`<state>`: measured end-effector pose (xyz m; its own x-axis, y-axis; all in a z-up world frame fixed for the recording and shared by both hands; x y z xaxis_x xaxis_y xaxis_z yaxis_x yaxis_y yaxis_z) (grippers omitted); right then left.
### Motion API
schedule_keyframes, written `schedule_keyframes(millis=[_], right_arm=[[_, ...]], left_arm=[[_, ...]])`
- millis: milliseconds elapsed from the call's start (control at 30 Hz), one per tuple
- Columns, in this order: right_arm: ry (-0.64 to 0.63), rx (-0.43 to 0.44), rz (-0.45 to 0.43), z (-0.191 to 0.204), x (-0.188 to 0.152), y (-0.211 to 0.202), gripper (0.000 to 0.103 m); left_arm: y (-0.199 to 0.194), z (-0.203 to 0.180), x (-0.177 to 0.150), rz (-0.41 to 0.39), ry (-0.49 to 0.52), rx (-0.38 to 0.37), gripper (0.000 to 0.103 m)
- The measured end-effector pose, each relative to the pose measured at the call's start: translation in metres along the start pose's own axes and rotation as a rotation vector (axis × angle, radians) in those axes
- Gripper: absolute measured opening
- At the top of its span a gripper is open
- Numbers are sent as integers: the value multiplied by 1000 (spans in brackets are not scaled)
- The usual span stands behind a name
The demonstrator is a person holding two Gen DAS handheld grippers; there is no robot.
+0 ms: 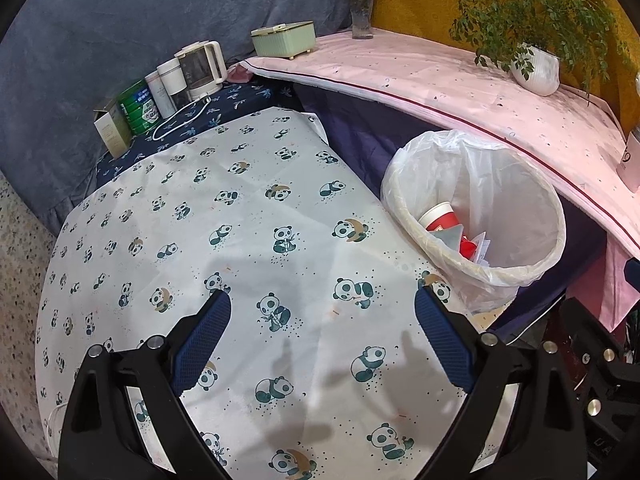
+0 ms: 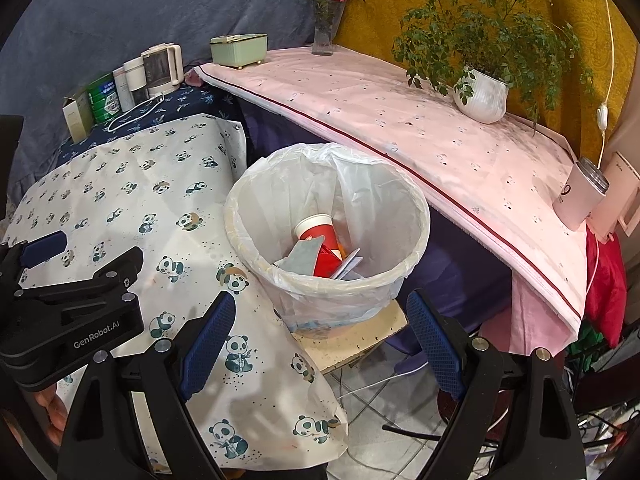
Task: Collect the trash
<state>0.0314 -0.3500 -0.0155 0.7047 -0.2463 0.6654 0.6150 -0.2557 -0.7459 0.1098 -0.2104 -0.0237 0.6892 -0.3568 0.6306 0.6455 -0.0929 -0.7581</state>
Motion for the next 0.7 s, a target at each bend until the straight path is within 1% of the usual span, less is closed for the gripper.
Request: schedule_keyframes(millis=[300,533,600,700], right_arm=[[-2,-2,-1,1,-1,-1,84],[3,-1,-7,2,-1,-4,84],[0,-3,-8,3,-1,-5,84],[2,-3,-8,3,-1,-6,84]], left_arm=[[-3,-1,0,-11,9,11,89],[-4,-1,-1,-9,5,-15,89],[-4,-3,-1,-10,15,-38,89],[-3,-3,-1,0,13,-51,89]])
Point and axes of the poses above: each gripper's, at about its wrist camera, not at the fingertips, and y roughly the way its jaws point, z to its left, x to its top, the point moved 3 cm from there along y, roughly the way its jaws point, and after that the axes turned 4 degrees about y, right-handed, at the moved point
